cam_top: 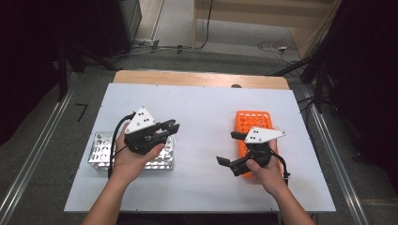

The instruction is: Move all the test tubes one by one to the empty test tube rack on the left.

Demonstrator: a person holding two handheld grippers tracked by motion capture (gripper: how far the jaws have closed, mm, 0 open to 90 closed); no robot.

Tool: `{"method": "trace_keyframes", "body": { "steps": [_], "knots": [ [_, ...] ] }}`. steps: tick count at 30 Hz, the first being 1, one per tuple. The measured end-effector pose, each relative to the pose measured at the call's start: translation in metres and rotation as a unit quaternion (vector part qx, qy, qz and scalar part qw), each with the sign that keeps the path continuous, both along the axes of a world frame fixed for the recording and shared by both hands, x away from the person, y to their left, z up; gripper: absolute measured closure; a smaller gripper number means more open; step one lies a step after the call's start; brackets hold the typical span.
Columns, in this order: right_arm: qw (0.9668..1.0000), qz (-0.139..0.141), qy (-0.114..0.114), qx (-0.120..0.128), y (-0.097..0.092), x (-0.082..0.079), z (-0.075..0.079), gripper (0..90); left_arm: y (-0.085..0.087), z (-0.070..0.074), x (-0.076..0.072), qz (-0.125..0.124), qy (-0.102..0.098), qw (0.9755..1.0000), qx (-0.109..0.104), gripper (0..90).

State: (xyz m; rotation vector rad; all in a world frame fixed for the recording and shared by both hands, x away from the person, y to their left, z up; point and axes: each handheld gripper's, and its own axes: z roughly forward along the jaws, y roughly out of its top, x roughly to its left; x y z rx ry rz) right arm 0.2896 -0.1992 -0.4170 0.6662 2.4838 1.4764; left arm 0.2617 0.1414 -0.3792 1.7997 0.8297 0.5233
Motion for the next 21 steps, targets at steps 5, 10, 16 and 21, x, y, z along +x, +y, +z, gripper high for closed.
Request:
{"method": "trace_keyframes", "body": {
  "steps": [5,10,16,21],
  "knots": [
    [0.9998,-0.019,0.001,-0.006,-0.01,0.002,-0.002,0.0,0.012,0.0,0.0,0.016,-0.003,0.9999,0.0,75.6],
    [0.9995,-0.032,0.0,0.001,-0.019,0.005,-0.001,0.0,0.022,-0.001,0.0,0.034,-0.006,0.9994,0.003,75.6],
    [0.9992,-0.039,0.0,0.002,-0.026,0.007,-0.001,0.0,0.028,-0.005,0.004,0.051,-0.005,0.9986,0.014,75.6],
    [0.999,-0.043,-0.001,0.004,-0.029,0.008,0.0,0.0,0.033,-0.012,0.01,0.065,0.002,0.9978,0.012,75.6]
  ]
}}
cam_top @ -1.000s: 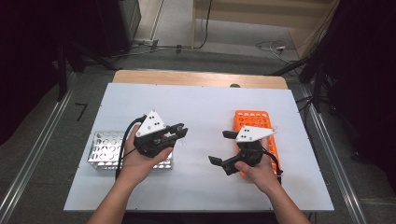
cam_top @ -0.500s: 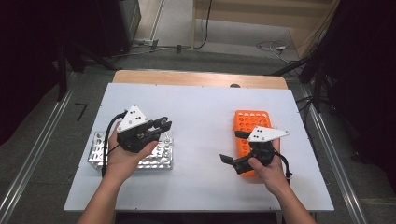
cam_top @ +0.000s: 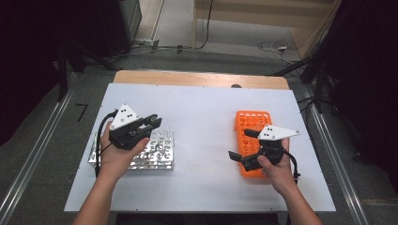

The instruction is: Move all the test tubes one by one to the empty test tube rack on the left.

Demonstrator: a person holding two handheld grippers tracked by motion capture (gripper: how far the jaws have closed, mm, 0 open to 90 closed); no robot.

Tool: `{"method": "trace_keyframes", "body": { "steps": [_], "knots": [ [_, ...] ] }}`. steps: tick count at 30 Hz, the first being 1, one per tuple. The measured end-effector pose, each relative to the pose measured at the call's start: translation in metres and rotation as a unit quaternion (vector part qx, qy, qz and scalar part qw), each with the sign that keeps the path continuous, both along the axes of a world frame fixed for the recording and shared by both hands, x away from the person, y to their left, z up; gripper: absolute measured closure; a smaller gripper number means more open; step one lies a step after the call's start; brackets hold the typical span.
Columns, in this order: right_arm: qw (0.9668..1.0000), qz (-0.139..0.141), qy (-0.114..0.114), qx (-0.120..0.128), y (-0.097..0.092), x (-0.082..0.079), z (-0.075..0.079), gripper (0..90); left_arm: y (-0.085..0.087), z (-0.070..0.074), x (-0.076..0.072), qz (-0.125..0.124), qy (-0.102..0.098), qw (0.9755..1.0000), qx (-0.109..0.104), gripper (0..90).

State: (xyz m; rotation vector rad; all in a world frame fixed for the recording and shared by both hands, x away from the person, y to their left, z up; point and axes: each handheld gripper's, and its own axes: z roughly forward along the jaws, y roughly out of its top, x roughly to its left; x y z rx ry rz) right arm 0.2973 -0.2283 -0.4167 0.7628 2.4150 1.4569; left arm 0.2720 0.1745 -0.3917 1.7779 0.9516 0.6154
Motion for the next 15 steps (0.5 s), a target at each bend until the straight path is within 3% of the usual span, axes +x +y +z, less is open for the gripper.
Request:
{"method": "trace_keyframes", "body": {
  "steps": [15],
  "knots": [
    [1.0,-0.005,-0.005,0.003,-0.003,0.001,-0.001,0.0,-0.006,-0.017,0.012,0.008,0.011,0.9997,0.02,75.6]
  ]
}}
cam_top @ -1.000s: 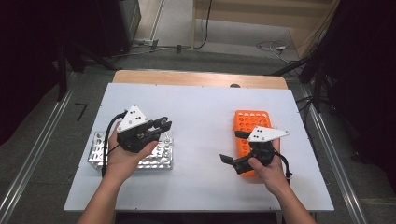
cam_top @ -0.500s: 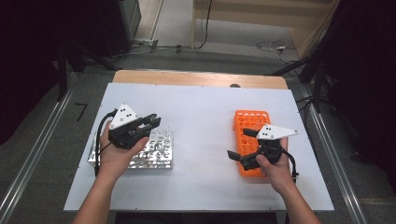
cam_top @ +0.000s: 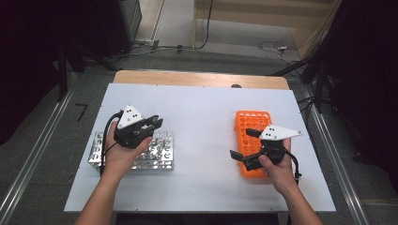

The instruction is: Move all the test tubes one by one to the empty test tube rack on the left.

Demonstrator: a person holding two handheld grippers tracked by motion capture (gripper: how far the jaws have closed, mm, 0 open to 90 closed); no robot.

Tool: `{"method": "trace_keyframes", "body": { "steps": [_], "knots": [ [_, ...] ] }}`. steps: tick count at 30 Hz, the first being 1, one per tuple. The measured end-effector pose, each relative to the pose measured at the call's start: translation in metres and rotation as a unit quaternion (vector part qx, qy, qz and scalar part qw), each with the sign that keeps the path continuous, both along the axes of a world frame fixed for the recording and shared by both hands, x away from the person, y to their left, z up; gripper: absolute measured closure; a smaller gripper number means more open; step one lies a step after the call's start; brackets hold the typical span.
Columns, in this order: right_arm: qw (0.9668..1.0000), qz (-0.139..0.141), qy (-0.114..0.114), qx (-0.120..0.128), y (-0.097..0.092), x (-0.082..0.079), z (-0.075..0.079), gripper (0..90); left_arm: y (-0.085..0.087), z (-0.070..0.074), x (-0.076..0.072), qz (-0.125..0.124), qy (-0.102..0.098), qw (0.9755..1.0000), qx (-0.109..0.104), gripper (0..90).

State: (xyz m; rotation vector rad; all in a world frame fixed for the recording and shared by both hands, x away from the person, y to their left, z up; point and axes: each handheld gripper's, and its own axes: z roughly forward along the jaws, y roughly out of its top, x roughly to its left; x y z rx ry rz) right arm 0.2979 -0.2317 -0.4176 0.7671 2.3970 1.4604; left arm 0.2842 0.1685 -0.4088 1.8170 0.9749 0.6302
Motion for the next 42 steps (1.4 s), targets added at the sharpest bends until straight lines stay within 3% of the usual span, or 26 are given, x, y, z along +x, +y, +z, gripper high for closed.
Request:
{"method": "trace_keyframes", "body": {
  "steps": [22,33,42],
  "knots": [
    [1.0,-0.004,-0.002,0.003,-0.004,0.001,0.0,0.0,-0.007,-0.022,0.009,0.003,0.055,0.9981,0.027,75.5],
    [0.9999,-0.009,-0.006,0.003,-0.007,0.001,0.002,0.0,-0.009,-0.026,0.01,0.007,0.072,0.9967,0.038,74.7],
    [0.9999,-0.011,-0.009,0.006,-0.009,0.001,0.006,0.0,-0.005,-0.021,0.006,0.015,0.073,0.9971,0.013,64.3]
  ]
}}
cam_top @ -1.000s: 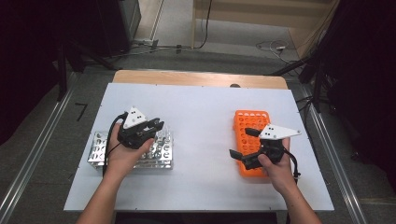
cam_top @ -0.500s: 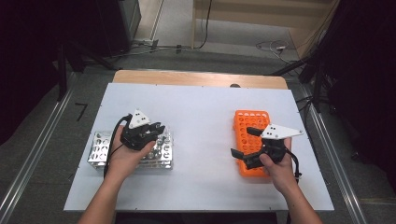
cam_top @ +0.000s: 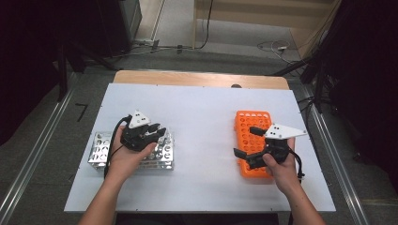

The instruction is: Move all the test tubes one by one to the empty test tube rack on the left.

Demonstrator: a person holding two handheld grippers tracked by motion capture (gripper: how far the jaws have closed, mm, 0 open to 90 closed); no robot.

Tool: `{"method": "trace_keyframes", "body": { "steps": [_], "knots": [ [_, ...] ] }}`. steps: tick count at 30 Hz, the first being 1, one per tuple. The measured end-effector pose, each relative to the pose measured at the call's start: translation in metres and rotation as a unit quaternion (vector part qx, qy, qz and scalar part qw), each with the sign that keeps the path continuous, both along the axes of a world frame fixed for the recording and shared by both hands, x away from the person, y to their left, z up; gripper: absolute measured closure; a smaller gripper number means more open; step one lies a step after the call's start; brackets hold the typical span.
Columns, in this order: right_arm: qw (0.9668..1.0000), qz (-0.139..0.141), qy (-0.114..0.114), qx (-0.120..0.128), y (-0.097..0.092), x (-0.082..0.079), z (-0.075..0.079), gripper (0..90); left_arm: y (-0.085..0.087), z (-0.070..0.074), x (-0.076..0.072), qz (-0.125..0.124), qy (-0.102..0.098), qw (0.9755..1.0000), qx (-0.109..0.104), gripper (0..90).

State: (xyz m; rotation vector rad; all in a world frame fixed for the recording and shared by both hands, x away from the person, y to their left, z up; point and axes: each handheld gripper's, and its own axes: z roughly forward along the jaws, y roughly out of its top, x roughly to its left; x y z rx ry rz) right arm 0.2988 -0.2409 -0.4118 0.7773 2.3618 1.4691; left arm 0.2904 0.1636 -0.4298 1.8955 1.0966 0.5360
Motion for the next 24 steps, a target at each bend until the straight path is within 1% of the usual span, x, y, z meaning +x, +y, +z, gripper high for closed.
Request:
{"method": "trace_keyframes", "body": {
  "steps": [3,5,7,10,12,14,19,20,23,24],
  "knots": [
    [1.0,-0.004,-0.003,0.003,-0.003,0.0,0.003,0.0,0.002,0.003,-0.004,0.004,-0.007,0.9999,-0.009,58.0],
    [0.9999,-0.009,-0.003,0.004,-0.005,0.0,0.005,0.0,0.004,0.006,-0.008,0.004,-0.012,0.9998,-0.017,51.7],
    [0.9999,-0.014,-0.006,0.005,-0.009,0.001,0.006,0.0,0.005,0.008,-0.012,0.003,-0.017,0.9995,-0.026,44.1],
    [0.9996,-0.024,-0.007,0.011,-0.015,0.003,0.01,0.0,0.003,0.012,-0.018,-0.004,-0.025,0.999,-0.037,29.8],
    [0.9993,-0.032,-0.009,0.015,-0.019,0.004,0.013,0.0,0.003,0.015,-0.022,-0.009,-0.029,0.9986,-0.043,22.8],
    [0.999,-0.04,-0.011,0.017,-0.024,0.005,0.015,0.0,0.001,0.017,-0.025,-0.018,-0.032,0.9976,-0.058,16.3],
    [0.9977,-0.062,-0.009,0.024,-0.04,0.009,0.017,0.0,-0.001,0.02,-0.031,-0.042,-0.038,0.9958,-0.072,4.3],
    [0.9974,-0.066,-0.008,0.026,-0.043,0.011,0.018,0.0,-0.002,0.021,-0.032,-0.049,-0.04,0.9951,-0.077,1.6],
    [0.9961,-0.082,-0.005,0.033,-0.055,0.014,0.018,0.0,-0.002,0.022,-0.035,-0.064,-0.046,0.993,-0.087,0.0],
    [0.9956,-0.087,-0.004,0.033,-0.058,0.015,0.017,0.0,-0.001,0.022,-0.036,-0.068,-0.046,0.9924,-0.091,0.0]
  ]
}}
